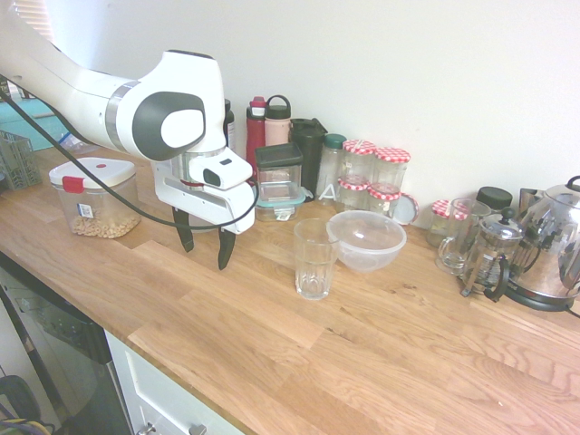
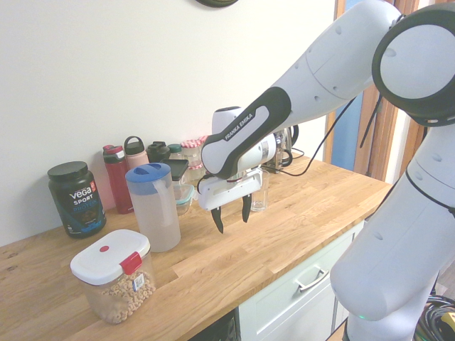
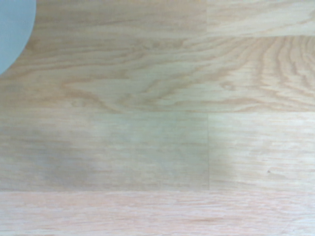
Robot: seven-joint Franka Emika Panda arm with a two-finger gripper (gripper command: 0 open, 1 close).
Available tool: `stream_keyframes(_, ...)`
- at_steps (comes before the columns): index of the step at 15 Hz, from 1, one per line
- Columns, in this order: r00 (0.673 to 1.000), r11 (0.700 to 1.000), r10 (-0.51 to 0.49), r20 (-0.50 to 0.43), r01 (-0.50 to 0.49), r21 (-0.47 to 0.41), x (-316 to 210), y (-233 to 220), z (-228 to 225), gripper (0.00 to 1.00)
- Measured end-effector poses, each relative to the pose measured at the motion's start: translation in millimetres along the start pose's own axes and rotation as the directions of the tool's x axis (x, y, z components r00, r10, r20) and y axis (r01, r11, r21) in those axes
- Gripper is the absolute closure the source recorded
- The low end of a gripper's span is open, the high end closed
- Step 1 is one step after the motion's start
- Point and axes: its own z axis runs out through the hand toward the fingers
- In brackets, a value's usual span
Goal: Pour me some water
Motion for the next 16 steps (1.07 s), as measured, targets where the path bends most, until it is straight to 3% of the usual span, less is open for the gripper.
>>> stream_keyframes(3, 1.0, 1.0, -0.002, -0.008, 0.002, 0.004, -4, -1, -8, 0.0)
stream_keyframes(6, 0.997, 0.999, -0.009, -0.072, 0.013, 0.045, -33, -2, -64, 0.0)
stream_keyframes(10, 0.977, 0.989, 0.068, -0.201, -0.041, 0.139, -110, -15, -135, 0.0)
stream_keyframes(16, 0.96, 0.975, 0.078, -0.268, -0.017, 0.223, -151, -86, -150, 0.0)
